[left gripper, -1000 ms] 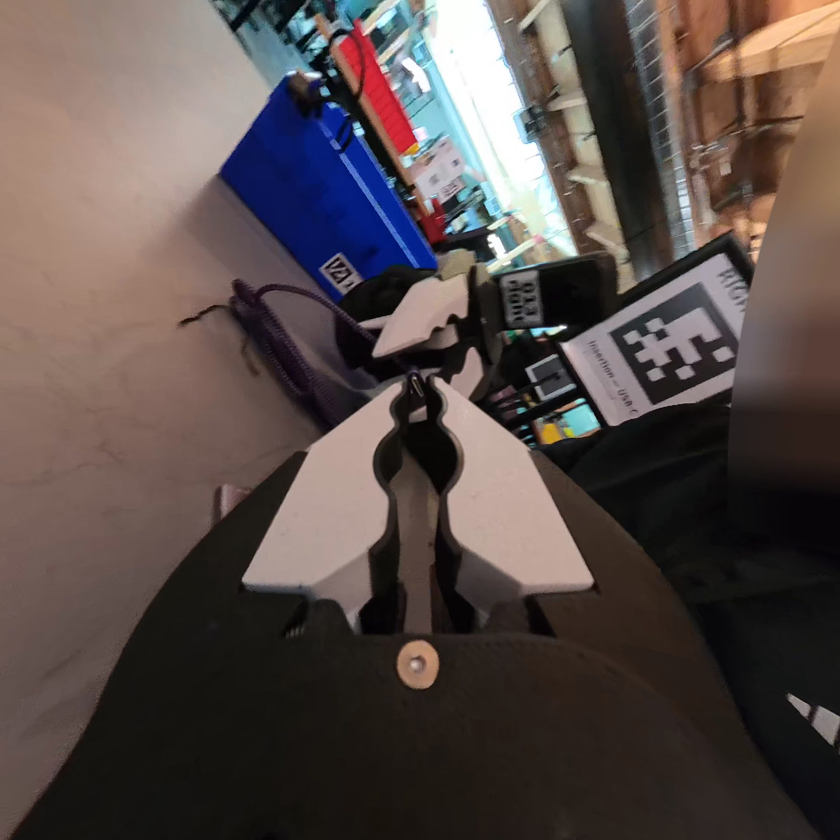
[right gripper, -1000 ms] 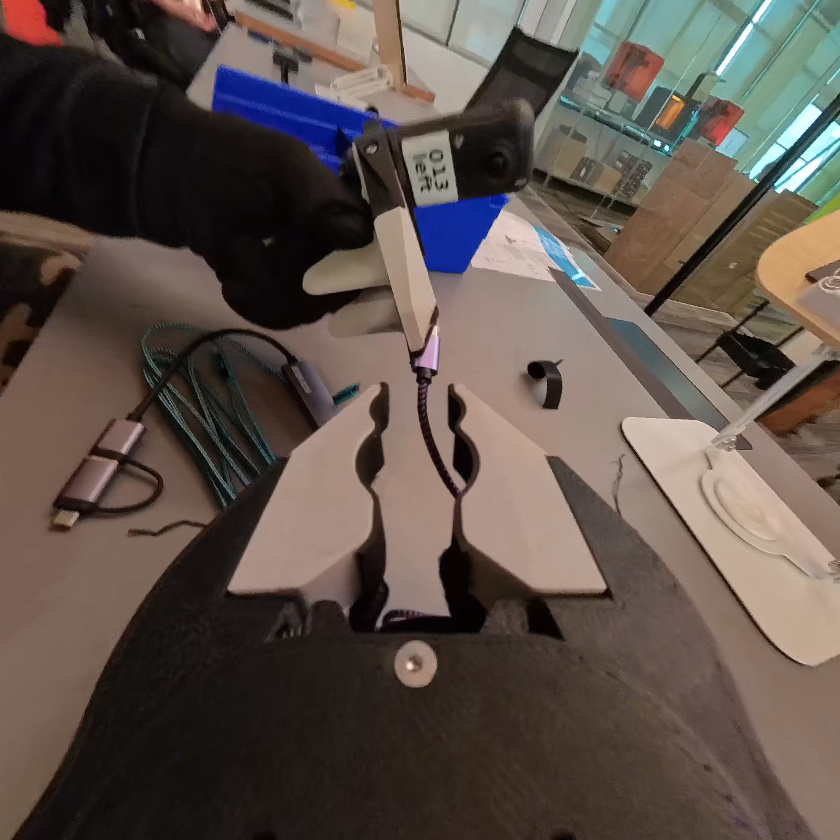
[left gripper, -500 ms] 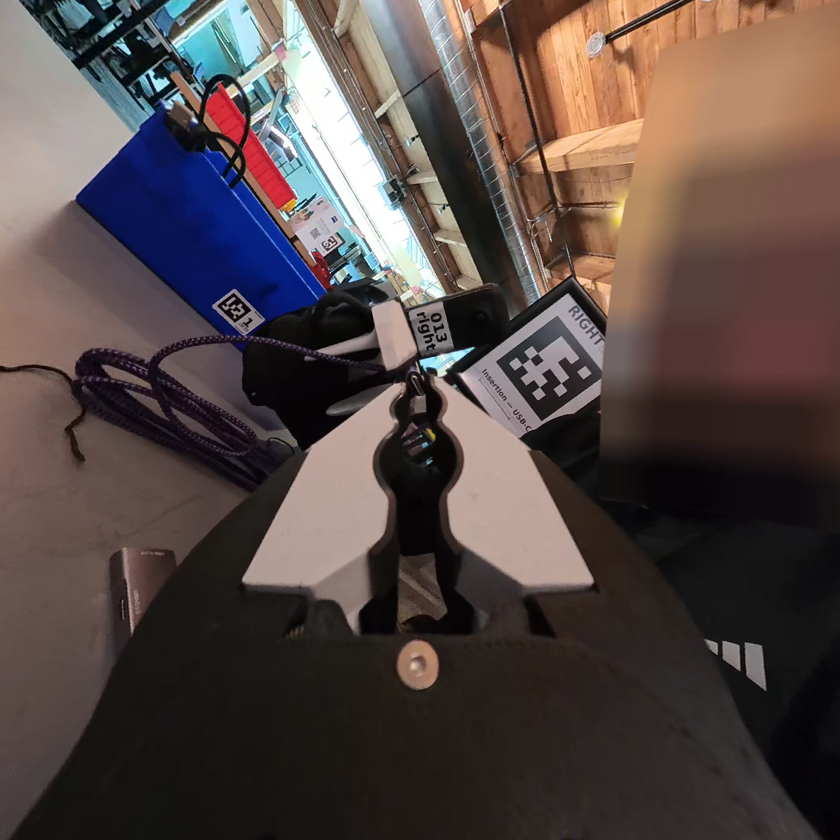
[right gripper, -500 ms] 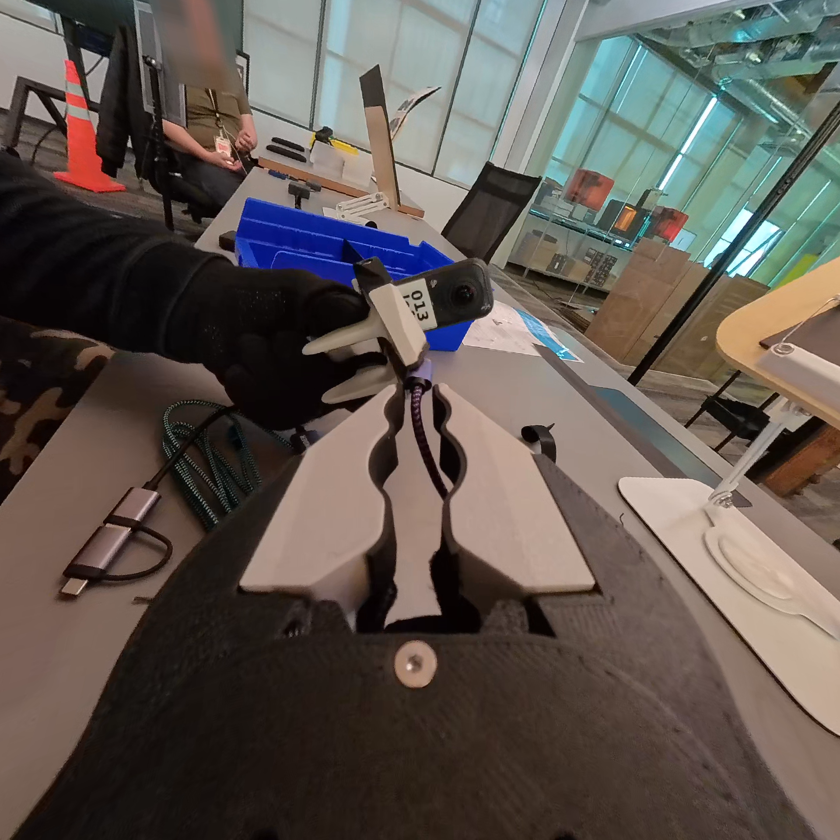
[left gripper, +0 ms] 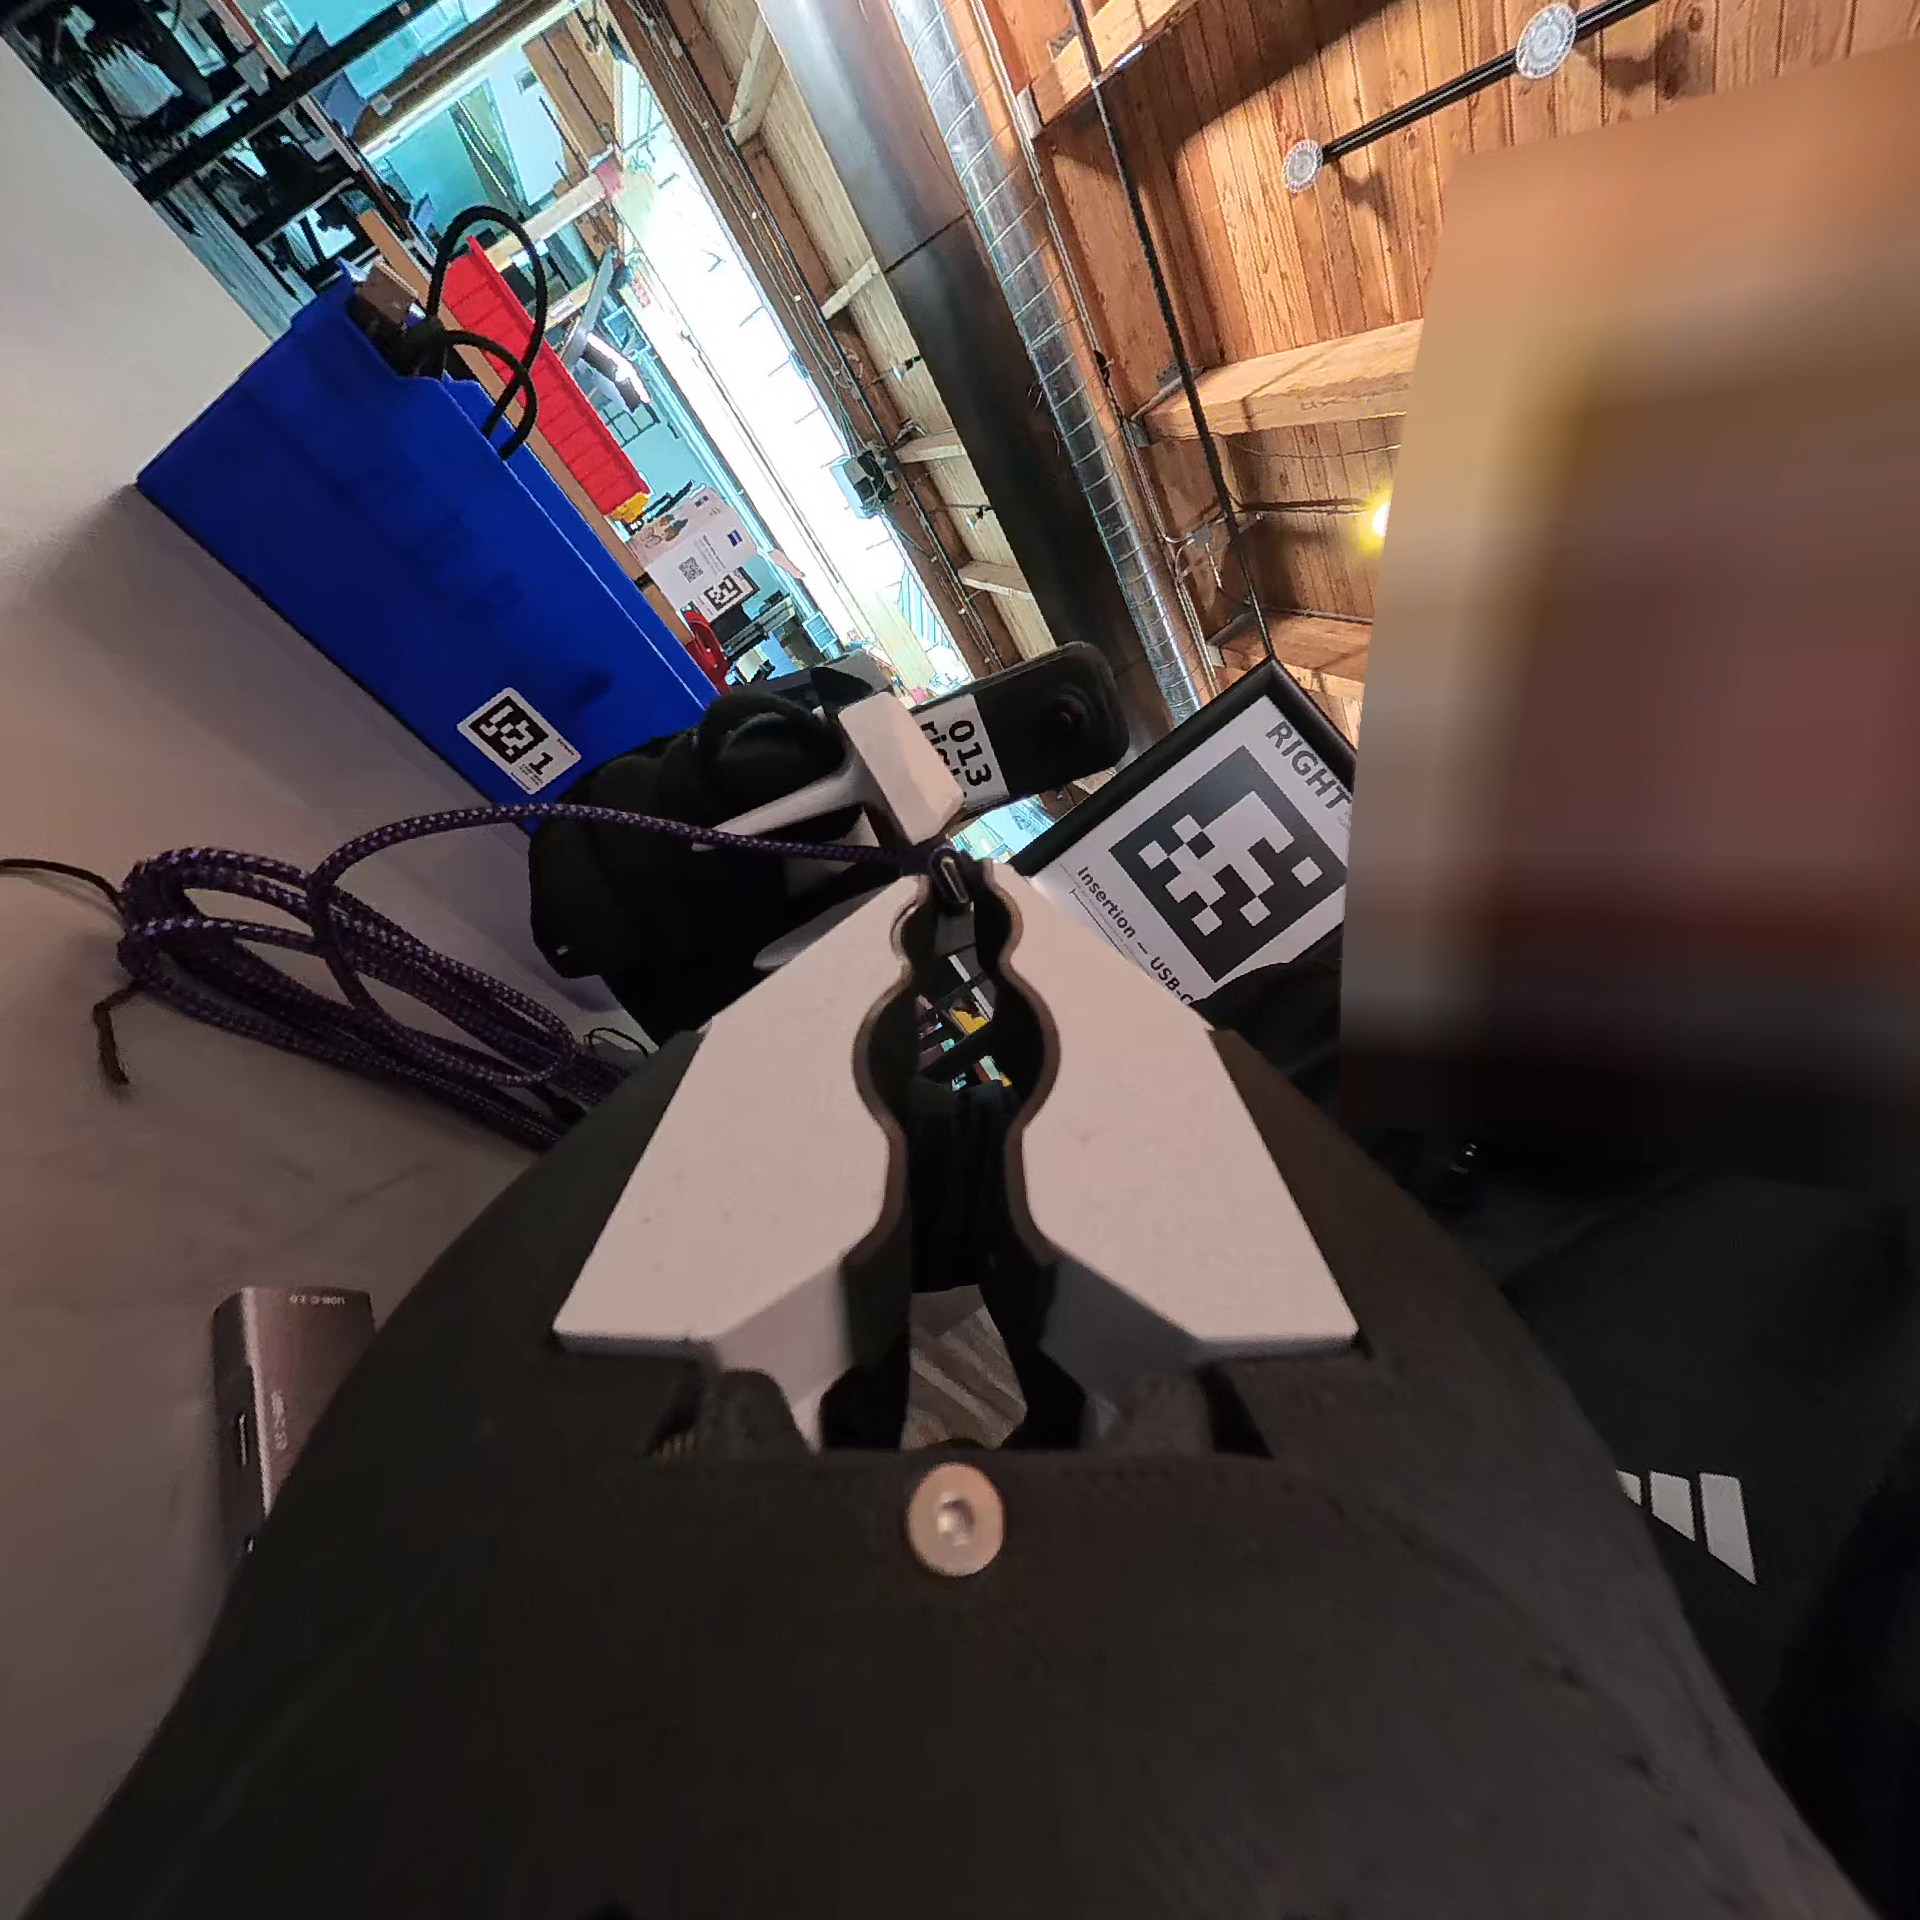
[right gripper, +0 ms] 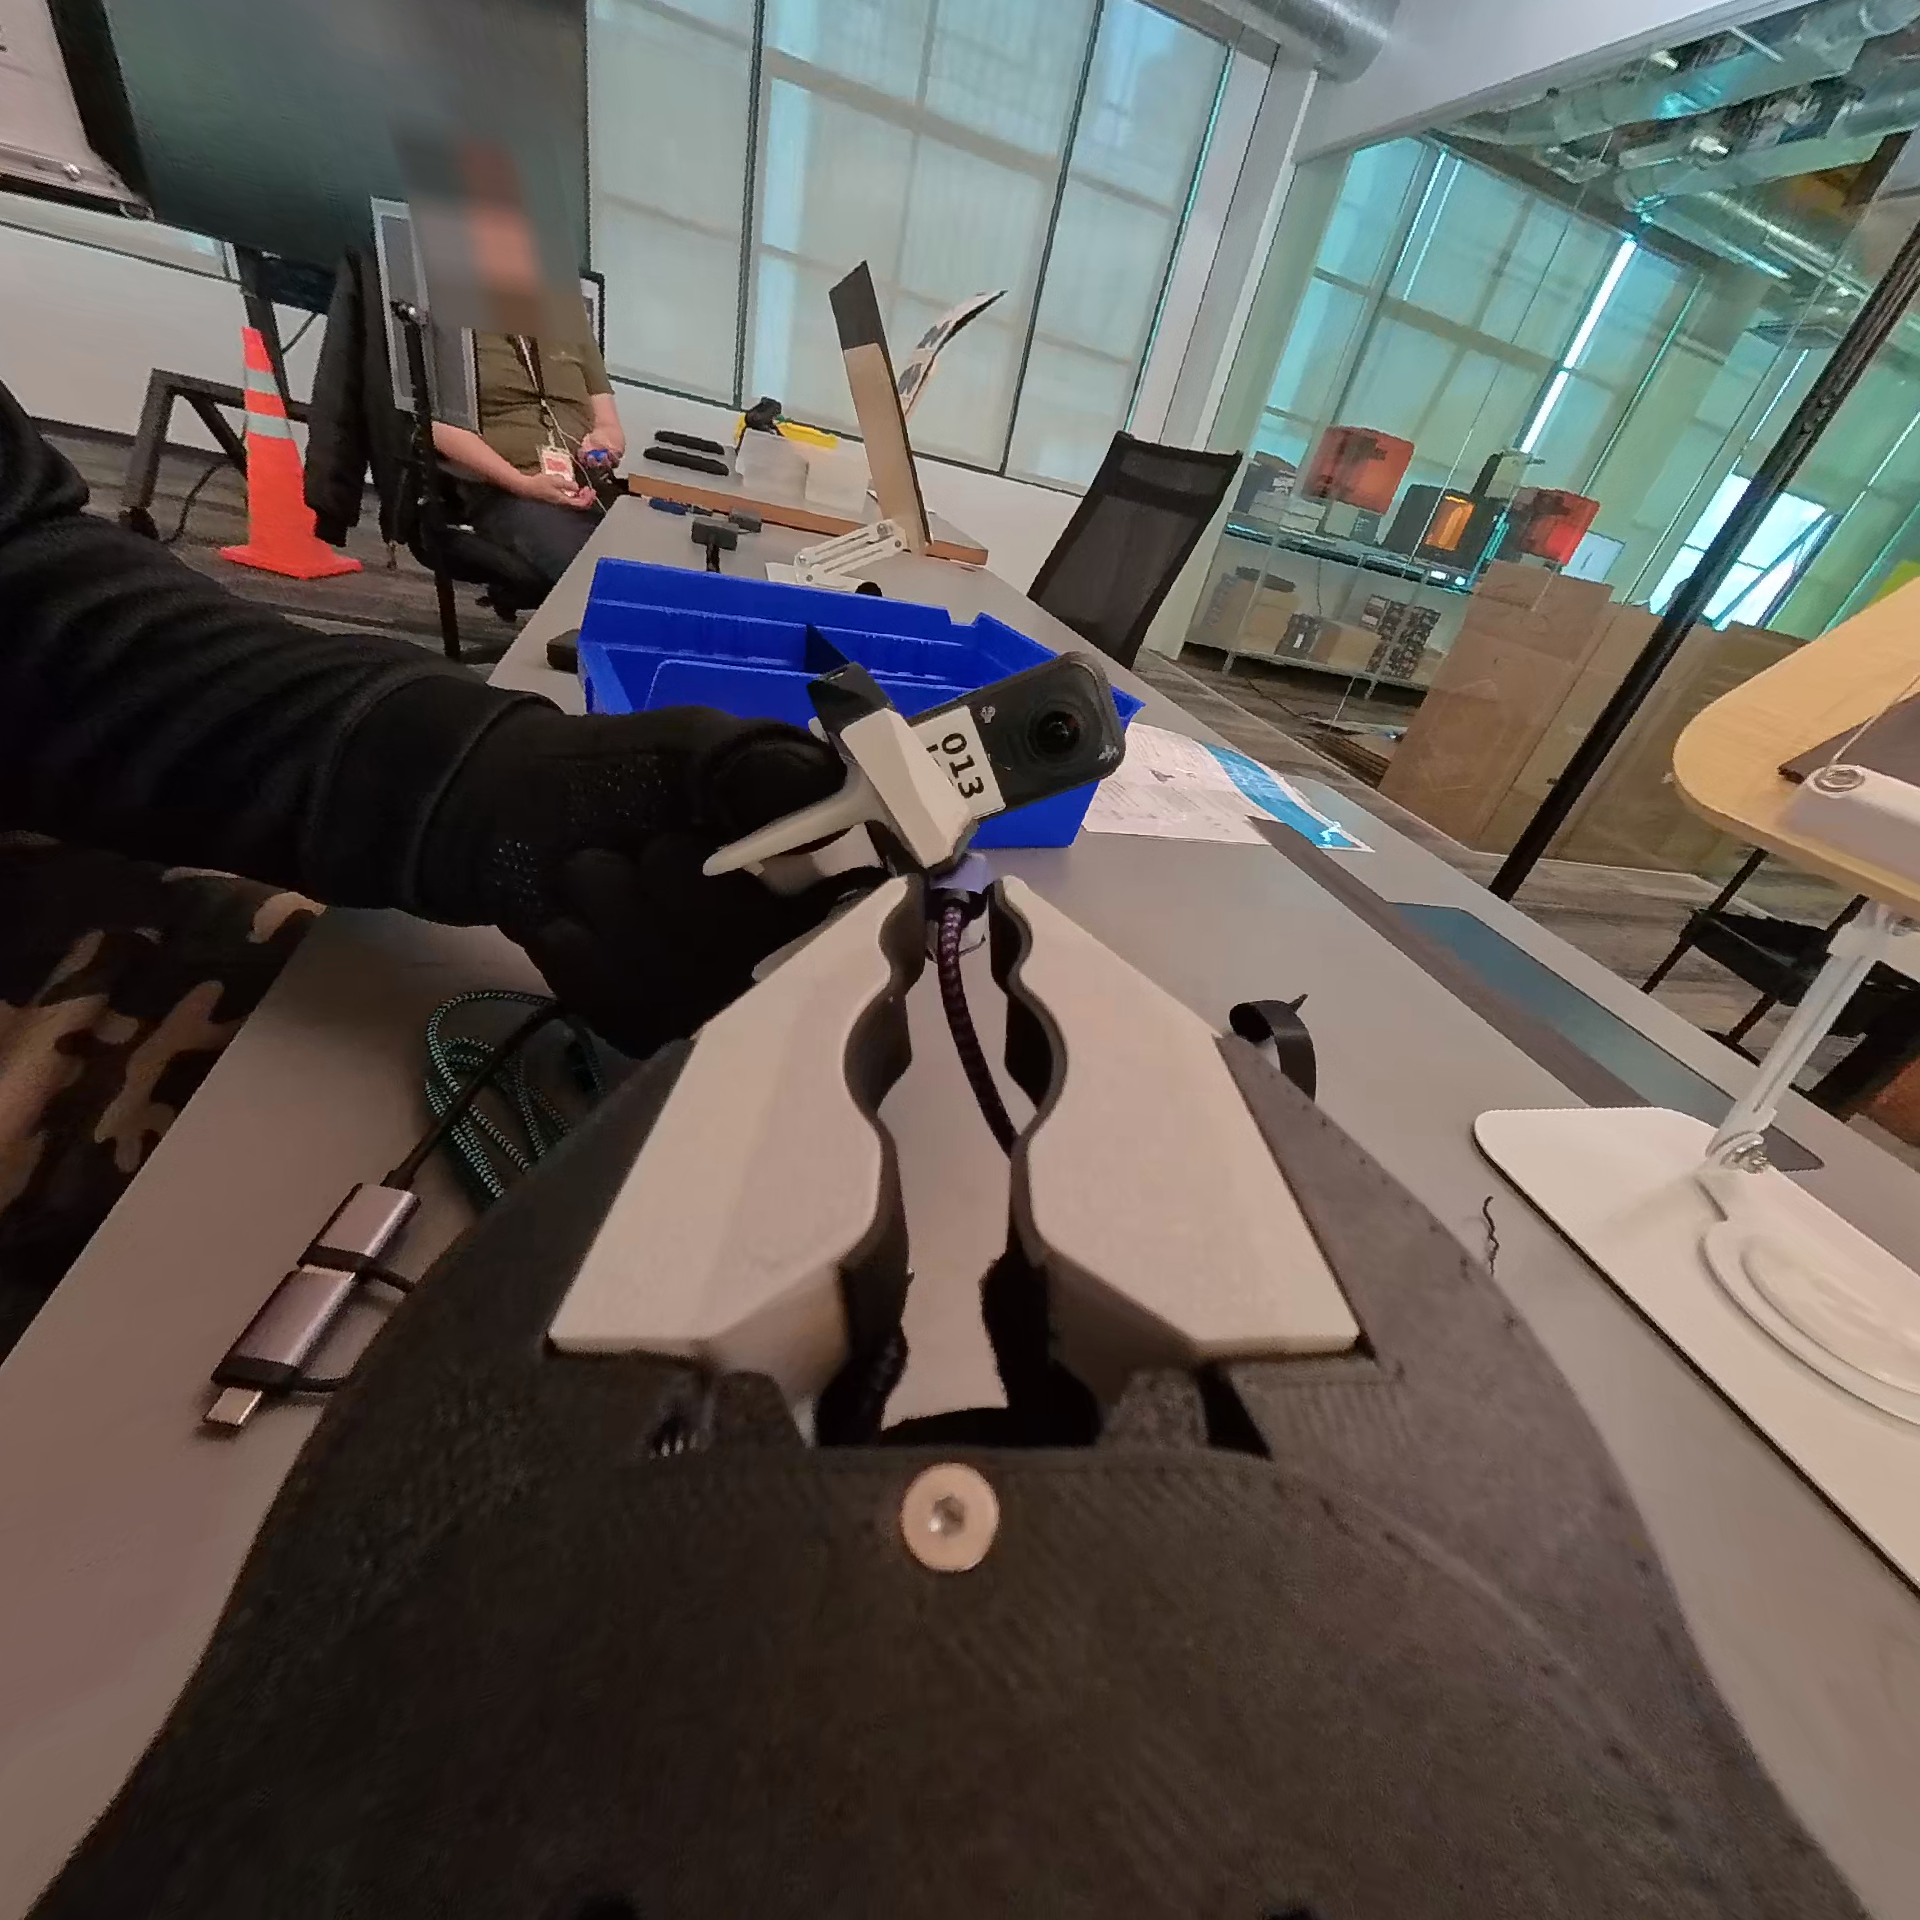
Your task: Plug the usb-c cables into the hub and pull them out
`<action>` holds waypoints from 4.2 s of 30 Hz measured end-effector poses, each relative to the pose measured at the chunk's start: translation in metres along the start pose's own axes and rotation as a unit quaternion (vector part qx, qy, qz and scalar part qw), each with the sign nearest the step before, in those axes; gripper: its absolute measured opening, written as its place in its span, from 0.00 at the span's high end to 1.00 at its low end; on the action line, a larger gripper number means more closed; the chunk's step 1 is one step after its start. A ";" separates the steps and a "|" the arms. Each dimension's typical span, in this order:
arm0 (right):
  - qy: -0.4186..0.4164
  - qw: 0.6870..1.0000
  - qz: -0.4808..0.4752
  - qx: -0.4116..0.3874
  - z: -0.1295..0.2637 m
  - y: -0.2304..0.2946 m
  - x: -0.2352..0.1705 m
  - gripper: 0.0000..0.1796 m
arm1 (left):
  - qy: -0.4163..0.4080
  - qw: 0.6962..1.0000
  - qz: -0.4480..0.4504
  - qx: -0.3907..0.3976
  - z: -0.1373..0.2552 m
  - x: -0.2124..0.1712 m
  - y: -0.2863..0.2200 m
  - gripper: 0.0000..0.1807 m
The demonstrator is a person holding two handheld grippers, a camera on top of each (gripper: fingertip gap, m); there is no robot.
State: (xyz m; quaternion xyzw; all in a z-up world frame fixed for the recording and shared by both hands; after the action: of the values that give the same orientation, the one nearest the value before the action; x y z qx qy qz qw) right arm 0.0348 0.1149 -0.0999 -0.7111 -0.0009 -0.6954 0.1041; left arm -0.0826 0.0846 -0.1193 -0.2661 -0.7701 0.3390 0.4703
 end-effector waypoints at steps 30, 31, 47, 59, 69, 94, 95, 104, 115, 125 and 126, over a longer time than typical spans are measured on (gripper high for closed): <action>0.025 0.999 -0.019 -0.024 0.016 -0.019 -0.010 0.95 | 0.473 0.695 -0.263 0.473 0.012 -0.043 0.042 0.82; 0.026 0.999 -0.019 -0.023 0.016 -0.019 -0.010 0.95 | 0.472 0.695 -0.265 0.474 0.011 -0.043 0.043 0.82; 0.048 0.998 -0.028 0.011 0.020 -0.016 -0.011 0.96 | 0.391 0.742 -0.327 0.436 0.026 -0.012 0.000 0.89; 0.100 0.992 -0.016 0.071 0.006 0.003 -0.024 0.96 | 0.469 0.688 -0.426 0.354 0.020 -0.018 -0.022 0.89; 0.133 0.986 -0.005 0.103 -0.001 0.014 -0.033 0.96 | 0.463 0.695 -0.433 0.340 0.015 -0.020 -0.025 0.89; 0.161 0.979 0.031 0.119 -0.004 0.023 -0.038 0.96 | 0.505 0.703 -0.400 0.301 0.013 -0.025 -0.023 0.89; 0.162 0.979 0.032 0.119 -0.004 0.023 -0.038 0.96 | 0.506 0.705 -0.398 0.298 0.013 -0.024 -0.023 0.89; 0.186 0.974 0.037 0.122 -0.005 0.025 -0.043 0.96 | 0.547 0.674 -0.397 0.298 0.010 -0.027 -0.018 0.89; 0.181 0.977 0.019 0.111 -0.003 0.019 -0.042 0.96 | 0.545 0.663 -0.407 0.313 0.003 -0.024 -0.013 0.90; 0.143 0.985 -0.009 0.101 0.000 0.013 -0.036 0.96 | 0.492 0.695 -0.421 0.313 0.003 -0.018 -0.018 0.90; 0.138 0.985 -0.012 0.100 0.001 0.012 -0.035 0.96 | 0.487 0.699 -0.421 0.312 0.002 -0.017 -0.019 0.90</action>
State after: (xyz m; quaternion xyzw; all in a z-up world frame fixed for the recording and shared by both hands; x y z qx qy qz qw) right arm 0.0365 0.1080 -0.1360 -0.5944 -0.0644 -0.7844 0.1653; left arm -0.0791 0.0600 -0.1148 0.1203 -0.3154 0.1496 0.9293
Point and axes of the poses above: each gripper's, where its closed fingertips meet, z back along the fingers, x out of its top, y = z × x across the jaws, the point moved 7 cm from there along z, back along the fingers, and after that the axes turned 4 degrees about -z, right-handed, at the moved point
